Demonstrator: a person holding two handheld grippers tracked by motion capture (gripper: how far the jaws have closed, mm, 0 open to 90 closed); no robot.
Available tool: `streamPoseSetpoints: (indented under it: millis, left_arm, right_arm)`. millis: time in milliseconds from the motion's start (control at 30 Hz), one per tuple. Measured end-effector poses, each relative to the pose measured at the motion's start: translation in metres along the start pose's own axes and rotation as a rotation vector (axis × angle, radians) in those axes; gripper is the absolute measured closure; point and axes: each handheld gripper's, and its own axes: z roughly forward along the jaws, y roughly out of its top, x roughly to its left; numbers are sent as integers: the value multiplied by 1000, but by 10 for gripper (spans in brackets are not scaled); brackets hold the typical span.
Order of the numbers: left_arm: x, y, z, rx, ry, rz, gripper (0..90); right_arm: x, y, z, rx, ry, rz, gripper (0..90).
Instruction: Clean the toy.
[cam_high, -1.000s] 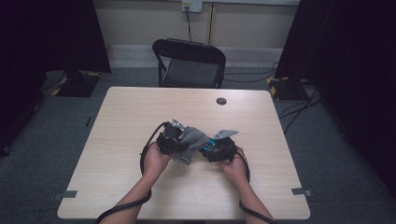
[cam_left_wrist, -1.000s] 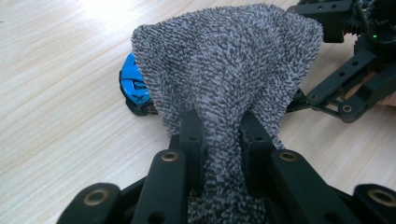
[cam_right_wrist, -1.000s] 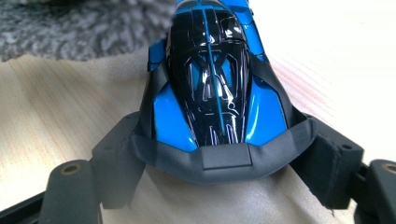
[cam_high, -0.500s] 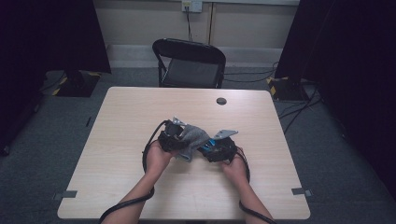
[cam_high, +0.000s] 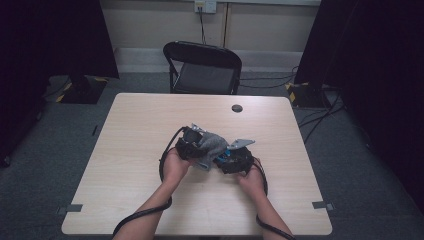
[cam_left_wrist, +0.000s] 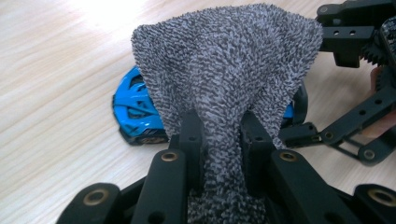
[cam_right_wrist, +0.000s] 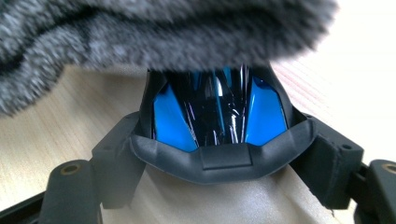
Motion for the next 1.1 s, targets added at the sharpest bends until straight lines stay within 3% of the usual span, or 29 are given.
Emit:
streamPoseSetpoints:
  millis: [267,367,500,600,967,1100]
  left_arm:
    - [-18,8,16,13,-35,21,750]
    - [-26,11,23,29,-20,54,748]
    - [-25,12,28,35,-31,23,746]
    - [-28,13,33,51,-15,51,746]
    - [-31,19,33,83,27,95,749]
    - [-23,19,31,74,13,47,750]
  right_arm:
    - [0,0,0,-1,-1,-2,242]
    - [0,0,0,-1,-1,1,242]
    - [0,0,0,-1,0,1,242]
    - [0,0,0,-1,0,2,242]
    - [0,0,0,-3,-2,1,244]
    - [0,0,0,-3,-3,0,245]
